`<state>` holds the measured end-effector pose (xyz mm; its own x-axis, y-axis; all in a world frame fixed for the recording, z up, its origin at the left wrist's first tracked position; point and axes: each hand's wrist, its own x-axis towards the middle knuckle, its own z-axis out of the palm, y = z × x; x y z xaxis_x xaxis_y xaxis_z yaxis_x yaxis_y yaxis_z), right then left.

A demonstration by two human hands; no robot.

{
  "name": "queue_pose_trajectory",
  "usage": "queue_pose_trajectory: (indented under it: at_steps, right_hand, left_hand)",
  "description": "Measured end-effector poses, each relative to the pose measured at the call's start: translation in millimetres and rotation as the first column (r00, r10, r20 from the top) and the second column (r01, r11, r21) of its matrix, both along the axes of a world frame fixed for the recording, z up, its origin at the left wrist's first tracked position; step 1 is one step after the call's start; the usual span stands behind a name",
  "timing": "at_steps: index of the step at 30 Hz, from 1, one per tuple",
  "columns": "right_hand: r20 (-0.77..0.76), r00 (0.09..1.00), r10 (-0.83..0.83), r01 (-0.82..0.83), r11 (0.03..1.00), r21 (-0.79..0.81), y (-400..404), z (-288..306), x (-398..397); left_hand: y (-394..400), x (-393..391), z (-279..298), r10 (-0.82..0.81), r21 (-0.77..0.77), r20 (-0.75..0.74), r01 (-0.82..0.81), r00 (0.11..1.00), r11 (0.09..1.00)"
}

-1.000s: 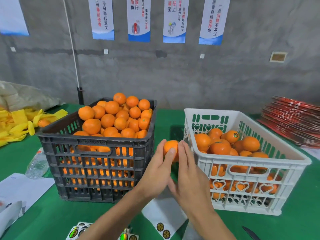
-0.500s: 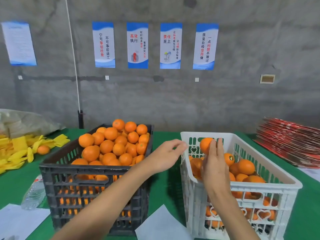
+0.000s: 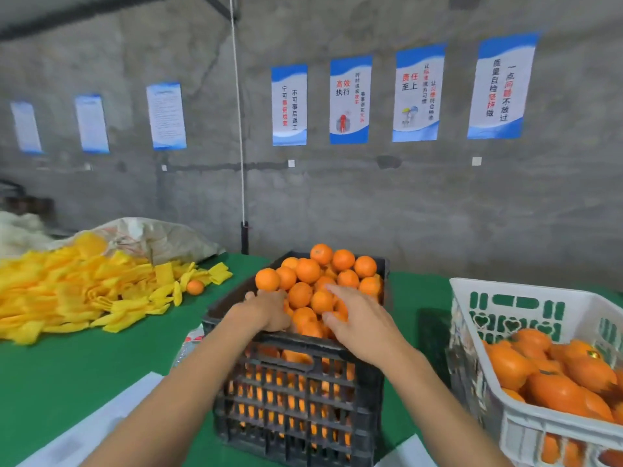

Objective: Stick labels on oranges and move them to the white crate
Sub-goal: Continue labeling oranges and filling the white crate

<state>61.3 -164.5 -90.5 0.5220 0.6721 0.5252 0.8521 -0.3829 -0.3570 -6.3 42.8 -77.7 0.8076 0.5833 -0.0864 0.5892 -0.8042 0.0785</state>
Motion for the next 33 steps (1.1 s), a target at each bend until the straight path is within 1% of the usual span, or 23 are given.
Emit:
queue_pose_trajectory:
  at_steps: [2, 3, 4, 7, 9, 10, 12, 14, 17, 20, 23, 25, 27, 29, 32, 33]
  right_hand:
    - [-0.028, 0.999, 0.039, -0.042, 0.994, -0.097, 25, 4, 2]
    - [-0.042, 0.998, 0.049, -0.055, 0.988, -0.145, 37, 6, 4]
    - [-0.052, 0.997, 0.057, -0.065, 0.980, -0.187, 46, 6, 5]
    - [-0.054, 0.997, 0.051, -0.064, 0.958, -0.281, 70, 11, 13]
    - [-0.041, 0.999, 0.023, -0.036, 0.934, -0.355, 84, 16, 21]
    - [-0.034, 0.999, 0.008, -0.020, 0.923, -0.385, 90, 20, 26]
    - [-0.011, 1.000, -0.020, 0.013, 0.905, -0.425, 103, 26, 39]
    - [0.037, 0.998, -0.044, 0.056, 0.893, -0.447, 115, 31, 53]
    - [0.116, 0.991, -0.062, 0.109, 0.879, -0.465, 137, 39, 75]
    - [0.165, 0.984, -0.060, 0.135, 0.861, -0.490, 162, 42, 95]
    - [0.206, 0.977, -0.061, 0.162, 0.840, -0.518, 186, 41, 113]
    - [0.228, 0.971, -0.066, 0.185, 0.814, -0.551, 200, 38, 127]
    - [0.257, 0.965, -0.053, 0.199, 0.786, -0.586, 212, 34, 143]
    - [0.250, 0.968, -0.038, 0.190, 0.761, -0.620, 220, 30, 158]
    - [0.198, 0.980, 0.003, 0.130, 0.741, -0.659, 225, 27, 172]
    - [0.153, 0.988, 0.004, 0.099, 0.743, -0.662, 226, 28, 174]
  left_hand:
    - [28, -4, 0, 0.040, -0.013, -0.032, -0.041, 0.999, 0.999]
    - [37, -5, -1, 0.053, -0.008, -0.010, -0.053, 0.999, 0.999]
    - [44, -4, -2, 0.059, 0.016, 0.039, -0.060, 0.998, 0.998]
    - [58, 7, -1, 0.051, 0.103, 0.259, -0.080, 0.965, 0.992]
    - [66, 17, 4, 0.018, 0.157, 0.345, -0.076, 0.938, 0.985]
    - [69, 22, 6, -0.011, 0.198, 0.356, -0.064, 0.935, 0.978]
    - [76, 36, 9, -0.069, 0.267, 0.324, -0.021, 0.943, 0.963]
    - [80, 52, 11, -0.125, 0.275, 0.285, 0.044, 0.950, 0.960]
    - [84, 80, 18, -0.210, 0.244, 0.272, 0.144, 0.939, 0.959]
    - [89, 106, 23, -0.264, 0.205, 0.272, 0.213, 0.925, 0.955]
    - [100, 129, 25, -0.314, 0.216, 0.248, 0.264, 0.916, 0.940]
    - [113, 141, 25, -0.327, 0.144, 0.266, 0.298, 0.907, 0.944]
    - [127, 150, 22, -0.290, -0.014, 0.311, 0.310, 0.905, 0.951]
    - [137, 156, 17, -0.238, -0.154, 0.301, 0.293, 0.924, 0.944]
    - [140, 163, 12, -0.218, -0.179, 0.194, 0.253, 0.956, 0.951]
    - [139, 163, 15, -0.203, -0.192, 0.167, 0.234, 0.965, 0.953]
